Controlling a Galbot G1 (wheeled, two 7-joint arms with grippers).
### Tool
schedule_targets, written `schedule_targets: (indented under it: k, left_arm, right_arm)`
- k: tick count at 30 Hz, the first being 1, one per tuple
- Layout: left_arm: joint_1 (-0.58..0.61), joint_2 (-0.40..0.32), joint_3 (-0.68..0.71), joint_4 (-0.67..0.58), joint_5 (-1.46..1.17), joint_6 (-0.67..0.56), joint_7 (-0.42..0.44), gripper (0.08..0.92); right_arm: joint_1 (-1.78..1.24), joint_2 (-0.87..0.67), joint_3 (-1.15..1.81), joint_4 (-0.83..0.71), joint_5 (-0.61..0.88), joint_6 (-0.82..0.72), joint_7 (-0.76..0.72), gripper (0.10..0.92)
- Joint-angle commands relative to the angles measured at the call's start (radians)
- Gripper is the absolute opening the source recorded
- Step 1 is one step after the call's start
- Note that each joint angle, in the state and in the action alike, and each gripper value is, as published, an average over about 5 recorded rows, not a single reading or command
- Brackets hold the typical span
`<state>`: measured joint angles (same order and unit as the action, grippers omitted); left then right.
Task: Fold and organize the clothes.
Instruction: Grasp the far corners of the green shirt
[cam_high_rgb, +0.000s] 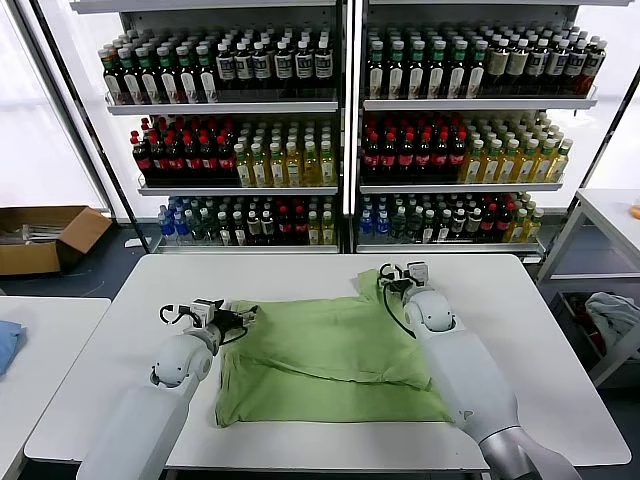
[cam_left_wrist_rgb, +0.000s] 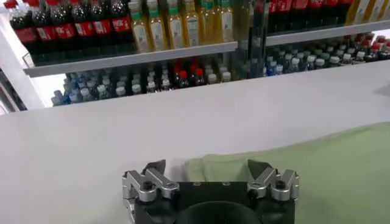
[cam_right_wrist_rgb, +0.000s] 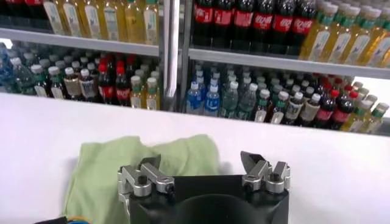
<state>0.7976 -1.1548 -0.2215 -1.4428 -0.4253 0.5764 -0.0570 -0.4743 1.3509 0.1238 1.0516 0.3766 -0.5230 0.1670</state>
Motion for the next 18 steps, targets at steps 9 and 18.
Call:
schedule_targets:
  k: [9,18]
  left_arm:
    - [0.010,-0.002,0.003,0.008,-0.002,0.001,0.002,0.637]
    - [0.026,-0.004,0.000,0.006,-0.005,0.001,0.009,0.377]
  right_arm:
    - [-0.050,-0.013,-0.003,0.045,0.003,-0.016,0.004,0.597]
    - [-0.114,-0.057,0.006,0.134,0.037,-0.018,-0.004,0.346]
